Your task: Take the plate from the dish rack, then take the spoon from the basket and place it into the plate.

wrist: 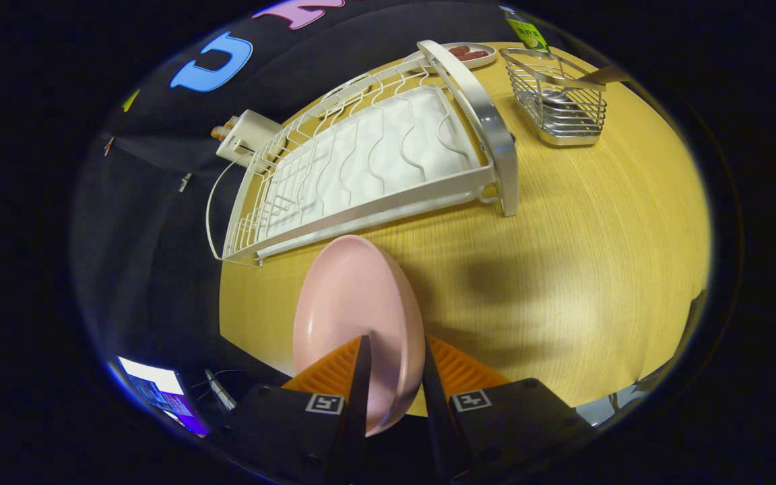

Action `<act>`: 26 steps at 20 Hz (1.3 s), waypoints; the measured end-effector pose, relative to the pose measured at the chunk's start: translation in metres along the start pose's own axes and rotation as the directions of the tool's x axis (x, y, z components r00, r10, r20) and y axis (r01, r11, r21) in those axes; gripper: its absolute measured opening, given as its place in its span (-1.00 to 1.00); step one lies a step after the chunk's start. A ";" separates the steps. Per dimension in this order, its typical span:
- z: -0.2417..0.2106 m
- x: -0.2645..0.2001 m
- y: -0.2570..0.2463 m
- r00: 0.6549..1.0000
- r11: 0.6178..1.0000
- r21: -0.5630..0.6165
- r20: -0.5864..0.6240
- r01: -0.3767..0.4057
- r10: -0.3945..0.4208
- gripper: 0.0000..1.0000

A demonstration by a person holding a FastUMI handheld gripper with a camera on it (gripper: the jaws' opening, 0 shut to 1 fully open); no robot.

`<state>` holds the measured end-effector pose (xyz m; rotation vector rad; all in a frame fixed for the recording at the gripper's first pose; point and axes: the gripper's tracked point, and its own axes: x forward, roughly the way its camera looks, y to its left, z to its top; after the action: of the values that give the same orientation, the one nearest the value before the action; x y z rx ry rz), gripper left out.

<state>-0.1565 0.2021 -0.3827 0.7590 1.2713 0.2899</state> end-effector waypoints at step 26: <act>0.208 -0.137 -0.119 0.751 0.881 -0.144 0.594 0.451 -0.288 0.19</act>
<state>-0.0279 -0.0387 -0.3375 0.2867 0.7659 -0.0884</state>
